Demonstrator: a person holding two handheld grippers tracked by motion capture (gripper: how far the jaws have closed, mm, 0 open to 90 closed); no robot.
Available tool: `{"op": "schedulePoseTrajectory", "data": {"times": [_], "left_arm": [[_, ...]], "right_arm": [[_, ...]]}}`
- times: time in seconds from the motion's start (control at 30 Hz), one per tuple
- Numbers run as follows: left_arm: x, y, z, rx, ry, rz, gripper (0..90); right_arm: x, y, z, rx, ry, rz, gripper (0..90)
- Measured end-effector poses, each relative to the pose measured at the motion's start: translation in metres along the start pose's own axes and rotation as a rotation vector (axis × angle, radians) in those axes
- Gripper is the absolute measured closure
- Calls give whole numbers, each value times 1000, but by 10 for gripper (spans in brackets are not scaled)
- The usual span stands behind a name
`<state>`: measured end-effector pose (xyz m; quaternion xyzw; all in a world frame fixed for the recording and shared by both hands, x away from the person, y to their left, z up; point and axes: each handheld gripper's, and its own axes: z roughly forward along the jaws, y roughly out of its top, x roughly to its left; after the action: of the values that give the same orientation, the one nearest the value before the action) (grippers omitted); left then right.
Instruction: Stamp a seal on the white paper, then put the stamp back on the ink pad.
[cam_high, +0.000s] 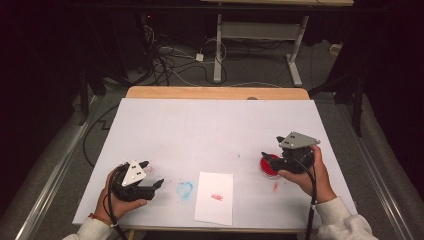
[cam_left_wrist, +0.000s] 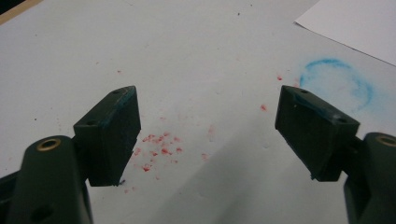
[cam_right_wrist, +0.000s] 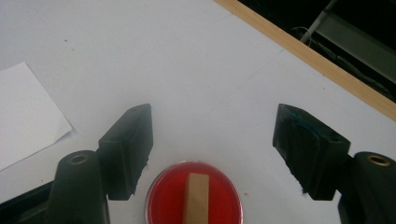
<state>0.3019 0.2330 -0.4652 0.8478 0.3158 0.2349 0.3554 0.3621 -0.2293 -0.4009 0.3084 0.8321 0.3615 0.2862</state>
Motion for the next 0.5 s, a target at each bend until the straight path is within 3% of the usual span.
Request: {"op": "schedulePoseTrajectory", "data": {"times": [0.37,0.5], "left_arm": [[-2,1,-1,1,3,3,214],[-1,0,0,7,2,2,215]], "right_arm": [[7,2,-4,-116,-40,11,199],[9,4,-7,-151,-44,13,202]]}}
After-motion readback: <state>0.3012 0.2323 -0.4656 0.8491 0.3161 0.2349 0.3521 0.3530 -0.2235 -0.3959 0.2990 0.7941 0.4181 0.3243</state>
